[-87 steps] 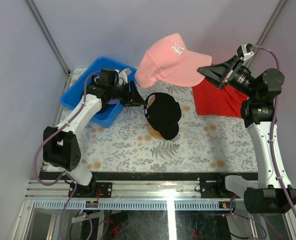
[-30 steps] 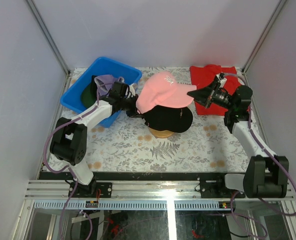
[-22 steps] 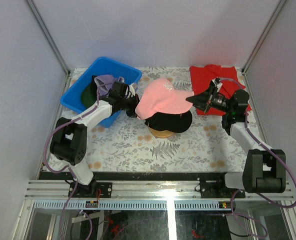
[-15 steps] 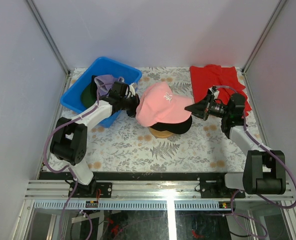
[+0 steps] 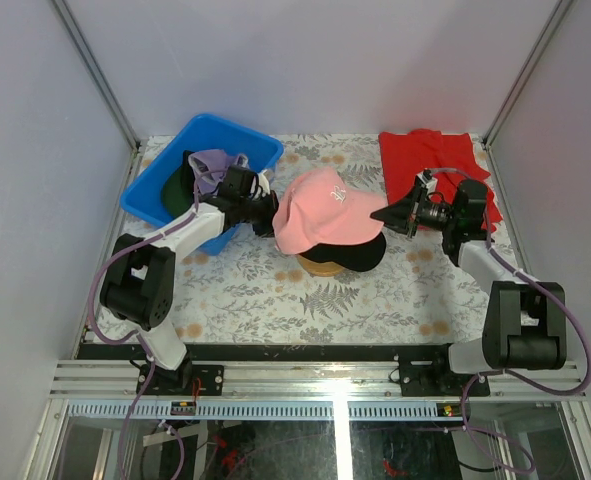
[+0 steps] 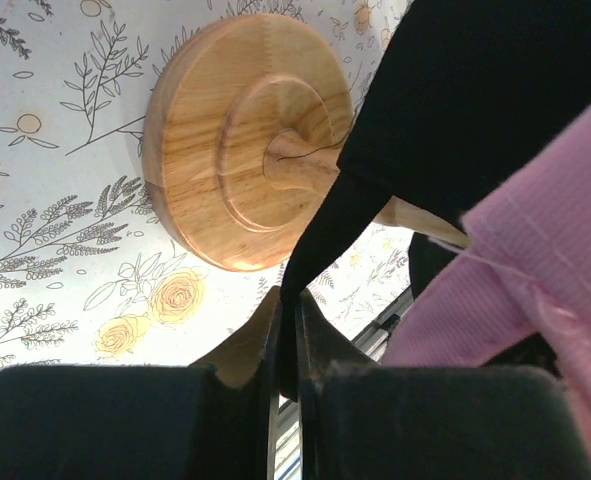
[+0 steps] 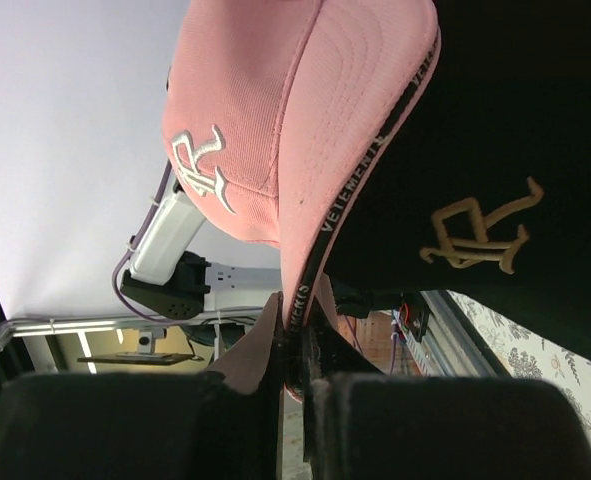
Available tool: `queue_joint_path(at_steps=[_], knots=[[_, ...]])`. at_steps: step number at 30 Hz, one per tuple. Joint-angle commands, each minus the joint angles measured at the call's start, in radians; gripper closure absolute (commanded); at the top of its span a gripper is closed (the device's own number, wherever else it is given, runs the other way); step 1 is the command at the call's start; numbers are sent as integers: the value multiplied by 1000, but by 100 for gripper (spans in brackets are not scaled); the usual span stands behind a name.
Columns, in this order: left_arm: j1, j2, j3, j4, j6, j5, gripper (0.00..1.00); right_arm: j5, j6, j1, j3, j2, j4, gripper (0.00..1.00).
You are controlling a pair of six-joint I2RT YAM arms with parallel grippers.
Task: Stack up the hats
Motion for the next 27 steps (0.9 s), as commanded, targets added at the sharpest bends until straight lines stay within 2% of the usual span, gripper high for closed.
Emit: queue_joint_path(at_steps=[1, 5, 8, 10, 13, 15, 21, 27], knots=[[13, -2, -51, 17, 43, -20, 100, -73, -20, -29, 40, 36, -84, 100], [29, -4, -88, 31, 46, -17, 100, -83, -25, -50, 46, 48, -87, 100], [31, 6, -96, 39, 44, -15, 100, -88, -92, -50, 44, 52, -173, 100], [31, 15, -100, 49, 38, -10, 100, -80, -214, -51, 50, 44, -317, 100], [31, 22, -106, 57, 35, -8, 100, -41, -488, -51, 88, 40, -640, 100], [31, 29, -108, 60, 37, -7, 100, -20, -571, -51, 87, 41, -727, 100], [30, 43, -106, 61, 41, -1, 100, 25, -600, -62, 15, 61, -717, 100], [31, 44, -144, 79, 41, 3, 100, 75, -653, -62, 42, 106, -771, 100]])
